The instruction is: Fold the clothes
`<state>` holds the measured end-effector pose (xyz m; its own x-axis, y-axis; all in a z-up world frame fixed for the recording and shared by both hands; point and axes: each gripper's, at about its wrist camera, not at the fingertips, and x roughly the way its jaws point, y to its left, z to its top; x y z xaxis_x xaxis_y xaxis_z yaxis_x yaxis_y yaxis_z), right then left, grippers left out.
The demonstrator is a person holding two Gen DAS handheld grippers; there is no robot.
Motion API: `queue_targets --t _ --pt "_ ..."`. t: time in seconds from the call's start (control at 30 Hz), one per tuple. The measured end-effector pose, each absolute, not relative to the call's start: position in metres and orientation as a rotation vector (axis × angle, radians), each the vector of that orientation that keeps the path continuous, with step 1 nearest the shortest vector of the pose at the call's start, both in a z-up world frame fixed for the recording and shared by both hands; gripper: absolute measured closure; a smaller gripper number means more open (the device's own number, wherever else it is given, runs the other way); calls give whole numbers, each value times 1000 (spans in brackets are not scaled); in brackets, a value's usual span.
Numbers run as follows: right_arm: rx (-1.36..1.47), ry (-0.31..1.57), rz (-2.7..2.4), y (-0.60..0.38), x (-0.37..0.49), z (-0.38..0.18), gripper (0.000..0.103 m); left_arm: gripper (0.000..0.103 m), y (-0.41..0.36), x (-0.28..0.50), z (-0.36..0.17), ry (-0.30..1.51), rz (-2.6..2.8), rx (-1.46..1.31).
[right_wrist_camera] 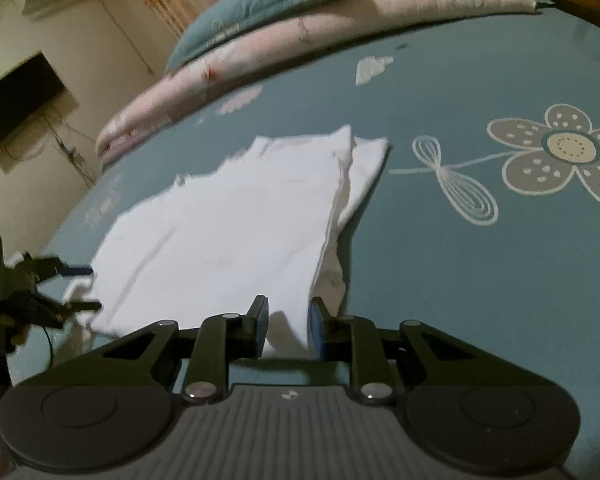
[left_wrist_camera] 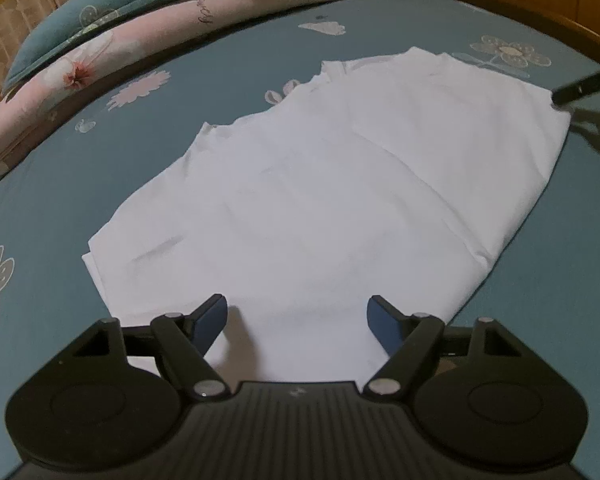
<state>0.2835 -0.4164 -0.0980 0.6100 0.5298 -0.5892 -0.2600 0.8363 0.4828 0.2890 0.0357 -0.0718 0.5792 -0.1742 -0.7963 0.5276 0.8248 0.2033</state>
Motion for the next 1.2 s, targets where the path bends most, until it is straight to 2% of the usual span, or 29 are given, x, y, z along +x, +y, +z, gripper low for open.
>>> queue_targets --t 0.13,0.23,0.33,1.03,1.1,1.2 --pt "366 763 474 -415 289 -96 79 25 32 287 -72 870 -429 460" --pt "360 757 461 -416 286 -97 96 25 30 284 -72 873 -432 474" --pt "378 766 452 -418 283 -101 100 24 29 282 -72 876 -440 474" --pt "318 872 381 -409 269 -105 100 20 53 270 -79 957 -463 389" --pt "296 862 342 -408 270 -101 88 20 59 267 -81 979 -461 381" --pt "287 821 295 -411 272 -89 86 20 62 262 -76 971 -442 417"
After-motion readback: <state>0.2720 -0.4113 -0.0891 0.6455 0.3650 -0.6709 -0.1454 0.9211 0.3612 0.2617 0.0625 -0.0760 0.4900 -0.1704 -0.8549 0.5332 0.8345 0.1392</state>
